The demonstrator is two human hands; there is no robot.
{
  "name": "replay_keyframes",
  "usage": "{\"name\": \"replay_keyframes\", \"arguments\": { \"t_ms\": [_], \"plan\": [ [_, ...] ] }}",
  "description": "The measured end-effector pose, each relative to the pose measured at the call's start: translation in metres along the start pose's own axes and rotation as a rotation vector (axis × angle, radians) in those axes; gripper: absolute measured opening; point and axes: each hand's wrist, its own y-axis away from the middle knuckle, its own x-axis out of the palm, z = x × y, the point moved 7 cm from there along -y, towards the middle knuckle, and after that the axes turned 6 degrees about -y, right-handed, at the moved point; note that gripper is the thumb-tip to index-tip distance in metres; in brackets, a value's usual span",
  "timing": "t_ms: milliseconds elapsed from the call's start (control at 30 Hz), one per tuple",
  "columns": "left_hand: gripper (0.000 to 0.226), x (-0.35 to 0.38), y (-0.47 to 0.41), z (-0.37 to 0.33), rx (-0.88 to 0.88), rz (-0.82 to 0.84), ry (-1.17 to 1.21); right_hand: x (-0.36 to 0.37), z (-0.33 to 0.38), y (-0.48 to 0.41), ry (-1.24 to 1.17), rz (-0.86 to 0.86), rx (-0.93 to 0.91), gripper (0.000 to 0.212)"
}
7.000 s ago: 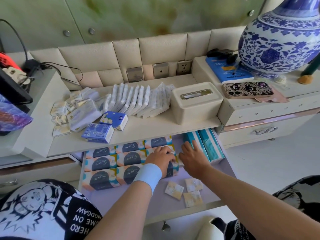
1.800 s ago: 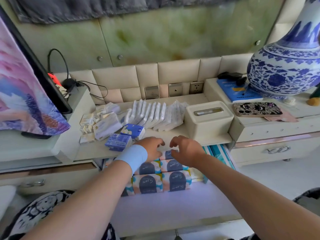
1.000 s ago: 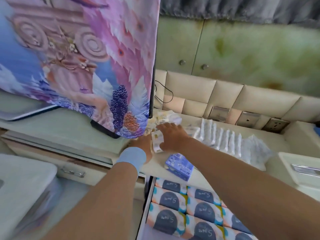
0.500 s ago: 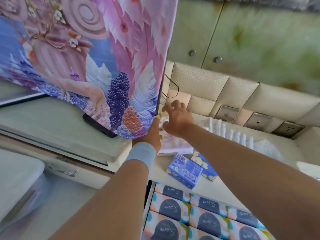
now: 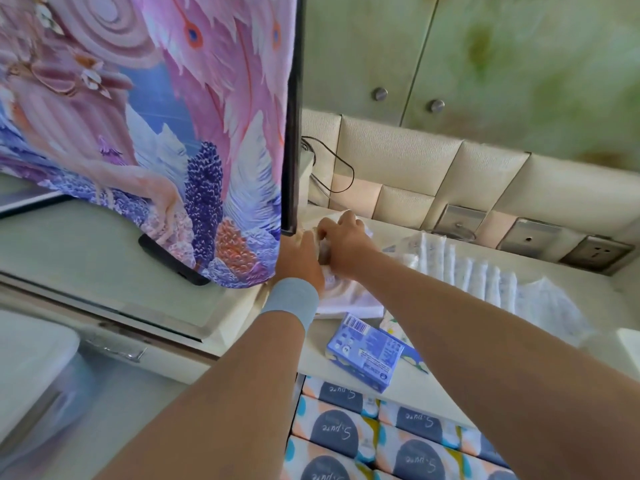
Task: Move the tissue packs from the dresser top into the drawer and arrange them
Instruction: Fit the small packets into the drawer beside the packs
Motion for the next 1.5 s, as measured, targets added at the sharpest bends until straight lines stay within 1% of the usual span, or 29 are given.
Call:
{"name": "replay_keyframes", "arguments": {
  "t_ms": [67, 133, 167, 233, 267, 300, 367, 400, 433, 500, 600, 667, 767, 867, 1000, 1067, 1167, 1233, 1300, 1400, 1500],
  "plan": [
    [0.041, 0.006, 0.0, 0.004, 0.005, 0.003, 0.019, -0.009, -0.001, 0.004, -0.078, -0.065, -0.023, 0.035],
    [0.038, 0.011, -0.001, 0.006, 0.004, 0.051, 0.02, -0.017, 0.002, 0.009, -0.113, -0.089, -0.084, 0.038],
    [0.04, 0.013, 0.0, 0.007, 0.008, 0.083, 0.01, -0.017, 0.006, 0.011, -0.085, -0.073, -0.133, 0.038],
    [0.05, 0.016, 0.004, 0.009, 0.015, 0.122, -0.006, -0.011, 0.019, 0.014, 0.026, 0.003, -0.25, 0.041],
    [0.055, 0.016, 0.007, 0.011, 0.018, 0.122, -0.011, -0.007, 0.026, 0.015, 0.071, 0.052, -0.292, 0.046],
    [0.058, 0.016, 0.01, 0.013, 0.018, 0.116, -0.006, -0.003, 0.031, 0.015, 0.102, 0.112, -0.303, 0.055],
    [0.065, 0.017, 0.017, 0.019, 0.005, 0.119, 0.007, 0.006, 0.036, 0.013, 0.164, 0.235, -0.256, 0.077],
    [0.07, 0.018, 0.019, 0.022, 0.002, 0.146, 0.012, 0.009, 0.039, 0.012, 0.209, 0.268, -0.242, 0.085],
    [0.075, 0.018, 0.023, 0.023, 0.001, 0.183, 0.021, 0.012, 0.042, 0.011, 0.248, 0.291, -0.236, 0.089],
    [0.081, 0.019, 0.026, 0.027, -0.004, 0.253, 0.024, 0.016, 0.046, 0.009, 0.256, 0.319, -0.219, 0.085],
    [0.083, 0.018, 0.031, 0.032, 0.012, 0.297, -0.064, 0.026, 0.047, 0.011, 0.268, 0.399, -0.228, 0.065],
    [0.084, 0.016, 0.032, 0.035, 0.022, 0.289, -0.098, 0.031, 0.048, 0.013, 0.318, 0.392, -0.279, 0.054],
    [0.079, 0.014, 0.031, 0.035, 0.059, 0.245, -0.104, 0.031, 0.043, 0.013, 0.295, 0.34, -0.307, 0.044],
    [0.074, 0.011, 0.033, 0.034, 0.11, 0.152, -0.125, 0.032, 0.036, 0.008, 0.279, 0.32, -0.307, 0.048],
    [0.067, 0.009, 0.042, 0.034, 0.101, 0.093, -0.074, 0.037, 0.043, 0.001, 0.248, 0.321, -0.252, 0.045],
    [0.063, 0.009, 0.043, 0.037, 0.083, 0.079, -0.037, 0.039, 0.046, -0.002, 0.218, 0.309, -0.245, 0.041],
    [0.065, 0.011, 0.044, 0.037, 0.097, 0.071, -0.009, 0.037, 0.043, 0.002, 0.158, 0.287, -0.272, 0.03],
    [0.066, 0.01, 0.047, 0.034, 0.121, 0.06, -0.003, 0.028, 0.043, 0.01, 0.117, 0.274, -0.307, 0.027],
    [0.065, 0.009, 0.049, 0.032, 0.146, 0.056, -0.009, 0.01, 0.04, 0.018, 0.067, 0.231, -0.327, 0.03],
    [0.061, 0.004, 0.055, 0.031, 0.164, 0.042, -0.015, -0.024, 0.03, 0.034, -0.046, 0.151, -0.335, 0.041],
    [0.063, -0.011, 0.066, 0.026, 0.169, -0.004, 0.026, -0.048, 0.016, 0.064, -0.087, 0.089, -0.346, 0.043]
  ]
}}
